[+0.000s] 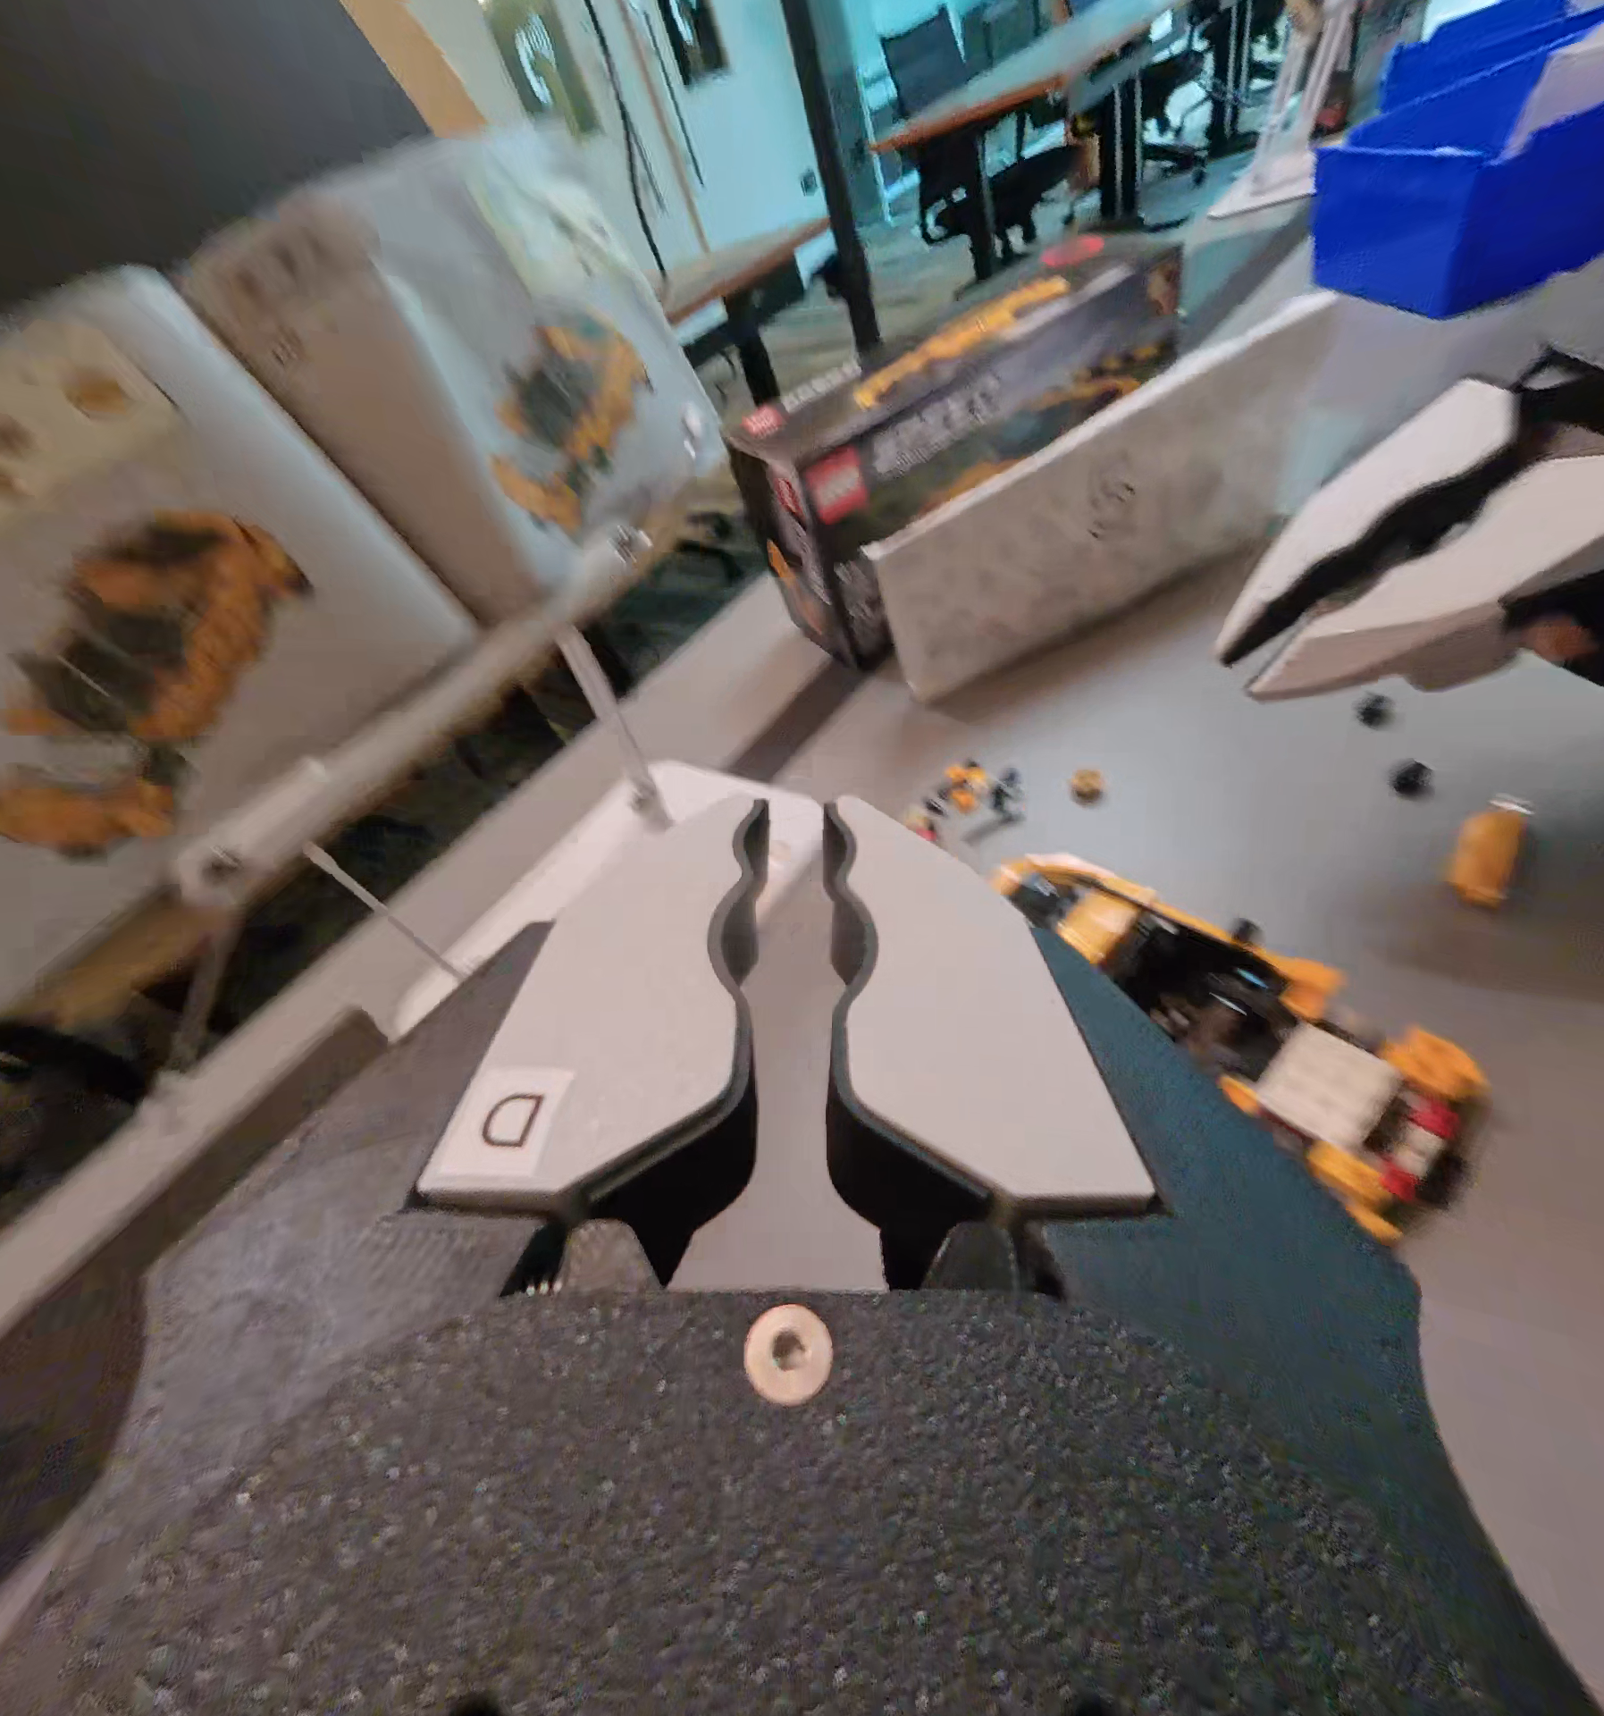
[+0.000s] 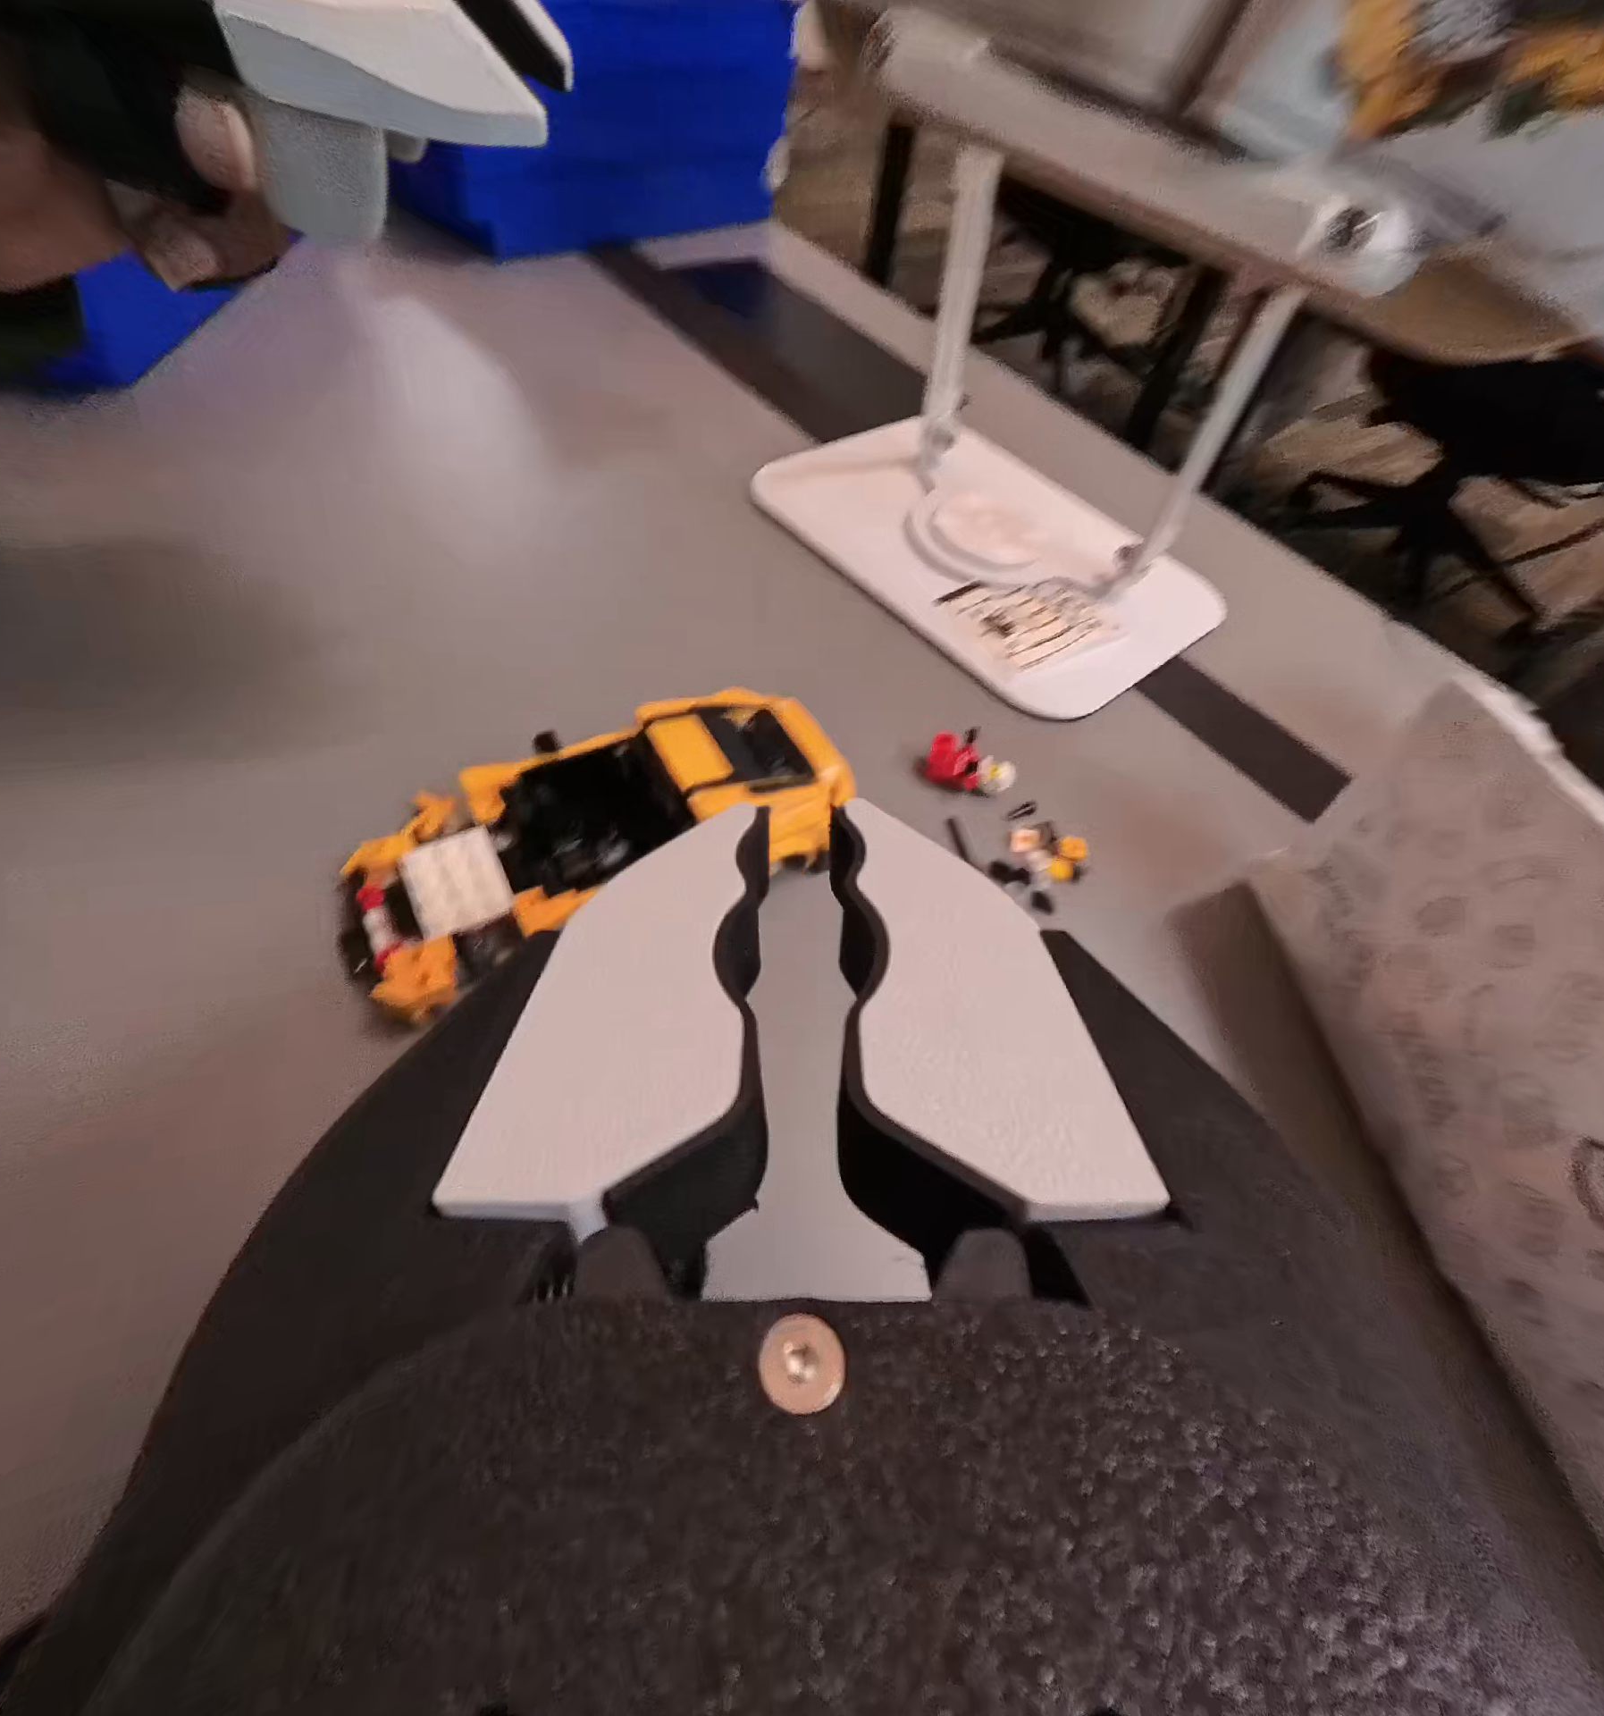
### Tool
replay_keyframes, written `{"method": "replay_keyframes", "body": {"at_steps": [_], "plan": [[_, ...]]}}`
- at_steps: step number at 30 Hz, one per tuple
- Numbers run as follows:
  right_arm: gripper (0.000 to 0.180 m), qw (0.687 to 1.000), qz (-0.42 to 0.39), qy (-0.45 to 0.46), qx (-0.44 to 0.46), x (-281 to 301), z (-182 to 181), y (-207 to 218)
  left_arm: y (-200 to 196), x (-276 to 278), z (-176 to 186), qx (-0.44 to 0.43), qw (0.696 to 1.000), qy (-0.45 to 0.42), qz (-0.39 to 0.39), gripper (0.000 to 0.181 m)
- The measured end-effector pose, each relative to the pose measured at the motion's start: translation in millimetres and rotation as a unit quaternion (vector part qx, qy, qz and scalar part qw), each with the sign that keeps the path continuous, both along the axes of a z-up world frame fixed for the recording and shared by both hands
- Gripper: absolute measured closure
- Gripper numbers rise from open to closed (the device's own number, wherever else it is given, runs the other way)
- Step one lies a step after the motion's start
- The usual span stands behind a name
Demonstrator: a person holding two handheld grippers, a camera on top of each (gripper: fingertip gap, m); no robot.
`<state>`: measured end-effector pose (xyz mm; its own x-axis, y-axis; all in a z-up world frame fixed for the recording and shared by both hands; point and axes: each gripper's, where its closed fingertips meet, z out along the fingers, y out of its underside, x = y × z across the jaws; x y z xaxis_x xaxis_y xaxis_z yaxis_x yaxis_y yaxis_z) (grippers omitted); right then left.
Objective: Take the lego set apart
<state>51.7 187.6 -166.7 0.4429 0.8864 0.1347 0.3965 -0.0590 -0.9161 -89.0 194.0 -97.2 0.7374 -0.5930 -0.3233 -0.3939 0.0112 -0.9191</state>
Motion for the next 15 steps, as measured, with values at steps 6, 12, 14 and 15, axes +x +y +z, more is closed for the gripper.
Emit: {"method": "replay_keyframes", "body": {"at_steps": [6, 12, 14, 15], "plan": [[0.166, 0.991, 0.086, -0.101, -0.011, -10.1, -46.8, -34.5, -43.2, 15.4, -78.2, -0.107, 0.994, 0.017, -0.025, 0.163], [0.166, 0.985, 0.116, -0.129, -0.005, -21.2, -63.4, -49.2, -64.0, 30.2, -130.1, -0.213, 0.968, 0.097, -0.092, 0.160], [0.166, 0.985, 0.115, -0.130, -0.001, -21.1, -63.0, -49.6, -72.1, 35.0, -139.8, -0.234, 0.961, 0.097, -0.111, 0.160], [0.166, 0.986, 0.113, -0.126, 0.001, -20.7, -61.8, -48.9, -75.7, 36.4, -144.0, -0.243, 0.957, 0.101, -0.119, 0.159]]}}
